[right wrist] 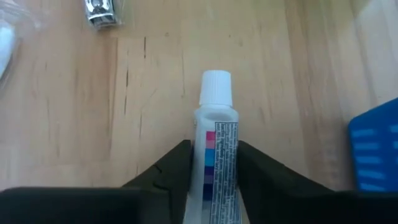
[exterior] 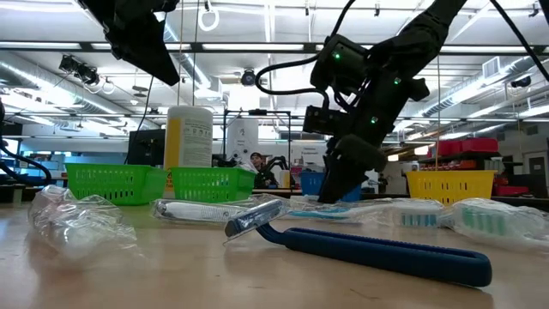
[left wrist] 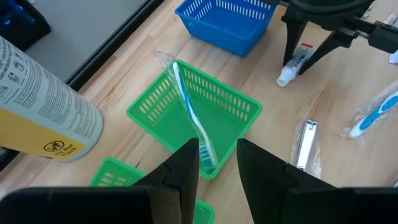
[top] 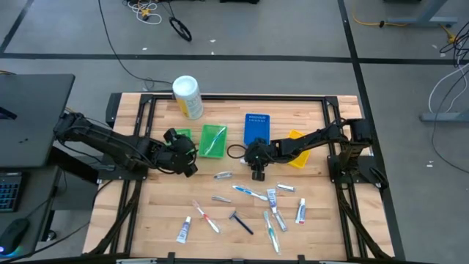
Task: Pick & Place Travel size toiletries
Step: Put the purple toothpaste into the blue bin
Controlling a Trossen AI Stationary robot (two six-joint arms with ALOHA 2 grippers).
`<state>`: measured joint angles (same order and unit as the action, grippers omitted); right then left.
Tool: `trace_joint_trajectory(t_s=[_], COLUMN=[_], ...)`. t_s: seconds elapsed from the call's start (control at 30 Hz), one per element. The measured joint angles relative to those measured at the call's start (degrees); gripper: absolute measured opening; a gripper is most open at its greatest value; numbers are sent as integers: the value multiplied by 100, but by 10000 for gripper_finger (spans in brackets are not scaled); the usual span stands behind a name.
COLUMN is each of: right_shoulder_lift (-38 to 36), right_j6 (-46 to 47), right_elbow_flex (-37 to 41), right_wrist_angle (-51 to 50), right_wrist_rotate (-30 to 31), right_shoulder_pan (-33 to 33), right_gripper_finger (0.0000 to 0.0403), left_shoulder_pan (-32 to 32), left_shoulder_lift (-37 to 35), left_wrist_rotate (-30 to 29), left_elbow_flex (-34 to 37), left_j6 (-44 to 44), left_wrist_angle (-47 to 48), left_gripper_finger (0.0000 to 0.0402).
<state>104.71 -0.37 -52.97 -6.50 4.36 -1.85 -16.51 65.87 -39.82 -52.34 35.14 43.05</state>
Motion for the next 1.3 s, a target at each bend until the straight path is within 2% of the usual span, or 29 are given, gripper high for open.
trace_joint_trajectory(t_s=[0.13, 0.6, 0.9, 1.0, 1.2, 1.3], right_shoulder_lift=[0, -17, -599, -1014, -1749, -1785], right_j6=[36, 99, 195, 5, -361, -549], right_elbow_flex=[0, 0, -183, -188, -188, -187], right_wrist_angle=[18, 159, -23, -463, -1013, -1002], right_wrist_rotate=[4, -9, 61, 658, 2350, 2448], right_shoulder_pan=[26, 362, 455, 456, 107, -238], right_gripper_finger=[110, 108, 108, 108, 108, 108], left_shoulder_pan=[0, 0, 0, 0, 0, 0], left_shoulder_lift=[0, 0, 0, 0, 0, -1], left_wrist_rotate=[3, 21, 21, 23, 31, 19], left_elbow_flex=[0, 0, 0, 0, 0, 0], left_j6=[0, 0, 2, 2, 2, -11], left_wrist_angle=[0, 0, -6, -2, -2, -29], left_gripper_finger=[116, 116, 116, 116, 116, 116])
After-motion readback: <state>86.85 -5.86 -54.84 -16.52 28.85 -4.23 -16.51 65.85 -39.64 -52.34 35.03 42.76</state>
